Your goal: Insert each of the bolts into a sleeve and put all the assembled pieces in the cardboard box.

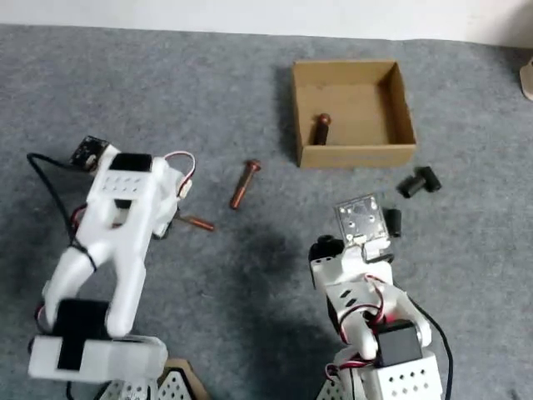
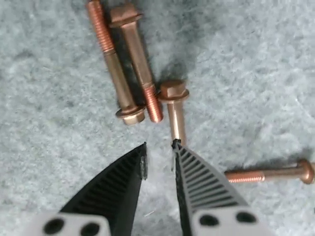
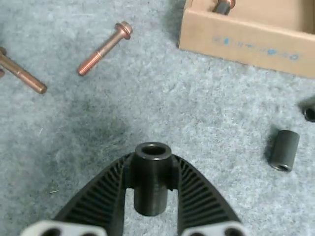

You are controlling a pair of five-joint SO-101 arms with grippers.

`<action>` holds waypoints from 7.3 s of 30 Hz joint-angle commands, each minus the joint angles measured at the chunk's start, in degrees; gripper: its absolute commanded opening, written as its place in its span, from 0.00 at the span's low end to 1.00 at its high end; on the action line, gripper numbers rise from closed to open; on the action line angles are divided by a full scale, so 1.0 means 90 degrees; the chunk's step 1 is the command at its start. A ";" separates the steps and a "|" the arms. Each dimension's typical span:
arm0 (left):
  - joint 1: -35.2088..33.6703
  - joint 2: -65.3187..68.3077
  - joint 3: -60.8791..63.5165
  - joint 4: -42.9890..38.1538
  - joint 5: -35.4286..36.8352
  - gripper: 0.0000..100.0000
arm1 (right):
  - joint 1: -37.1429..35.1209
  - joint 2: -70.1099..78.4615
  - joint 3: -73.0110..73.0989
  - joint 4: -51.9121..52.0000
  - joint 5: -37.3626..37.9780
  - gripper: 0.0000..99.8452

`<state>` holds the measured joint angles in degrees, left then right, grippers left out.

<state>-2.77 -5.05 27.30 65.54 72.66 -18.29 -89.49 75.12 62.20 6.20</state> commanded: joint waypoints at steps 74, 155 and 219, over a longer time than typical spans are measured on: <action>-0.0269 0.1792 -0.1841 0.0371 0.0420 0.10 | -0.0054 -0.0093 0.0132 -0.0171 -0.0068 0.01; 0.0298 0.1900 -0.5661 0.2901 -0.0488 0.01 | -0.1587 -0.1744 0.2974 -0.3228 -0.0684 0.01; 0.3609 -0.5915 0.1949 -0.3595 -0.5128 0.01 | -0.1548 -0.1675 0.2965 -0.4430 -0.0293 0.01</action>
<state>27.74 -56.13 45.05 33.10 26.77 -32.09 -104.09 95.69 22.20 2.77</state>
